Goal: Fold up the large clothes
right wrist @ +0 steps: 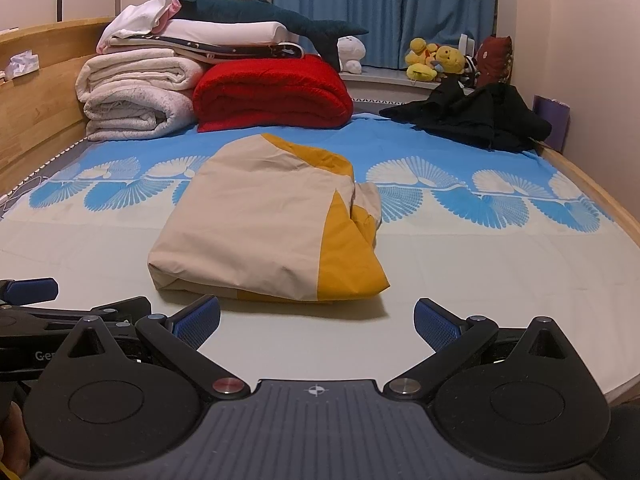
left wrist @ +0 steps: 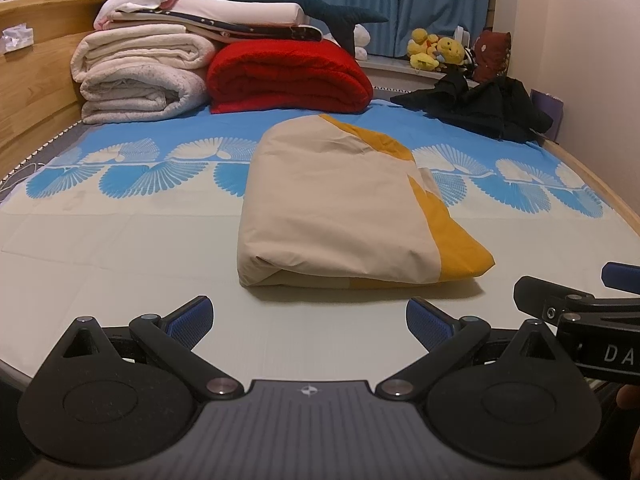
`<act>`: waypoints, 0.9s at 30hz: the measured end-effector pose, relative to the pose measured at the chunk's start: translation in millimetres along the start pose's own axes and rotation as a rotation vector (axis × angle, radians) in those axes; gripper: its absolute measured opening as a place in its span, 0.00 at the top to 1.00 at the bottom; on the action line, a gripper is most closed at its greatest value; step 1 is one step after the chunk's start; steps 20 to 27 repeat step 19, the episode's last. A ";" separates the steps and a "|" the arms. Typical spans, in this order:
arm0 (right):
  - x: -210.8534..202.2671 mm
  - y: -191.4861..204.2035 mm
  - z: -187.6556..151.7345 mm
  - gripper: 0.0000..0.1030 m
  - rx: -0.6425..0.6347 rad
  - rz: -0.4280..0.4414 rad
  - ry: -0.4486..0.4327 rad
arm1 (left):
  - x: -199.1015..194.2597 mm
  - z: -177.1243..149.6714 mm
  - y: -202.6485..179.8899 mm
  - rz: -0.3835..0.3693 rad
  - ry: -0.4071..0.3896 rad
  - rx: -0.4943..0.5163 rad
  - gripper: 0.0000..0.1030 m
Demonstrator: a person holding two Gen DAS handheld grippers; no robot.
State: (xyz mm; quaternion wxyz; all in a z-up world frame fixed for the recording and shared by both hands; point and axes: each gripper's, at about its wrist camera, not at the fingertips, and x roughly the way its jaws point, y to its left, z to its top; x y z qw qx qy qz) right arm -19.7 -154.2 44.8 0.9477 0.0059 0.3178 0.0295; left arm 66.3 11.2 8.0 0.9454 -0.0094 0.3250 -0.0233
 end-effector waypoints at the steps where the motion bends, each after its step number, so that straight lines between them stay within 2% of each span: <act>1: -0.1 0.0 -0.1 0.01 0.000 -0.001 0.000 | 0.4 -1.4 -0.1 -0.001 0.000 0.001 0.00; 27: -0.9 -1.3 0.3 0.01 0.000 0.001 0.001 | 1.8 -1.8 1.2 -0.004 0.002 0.001 0.00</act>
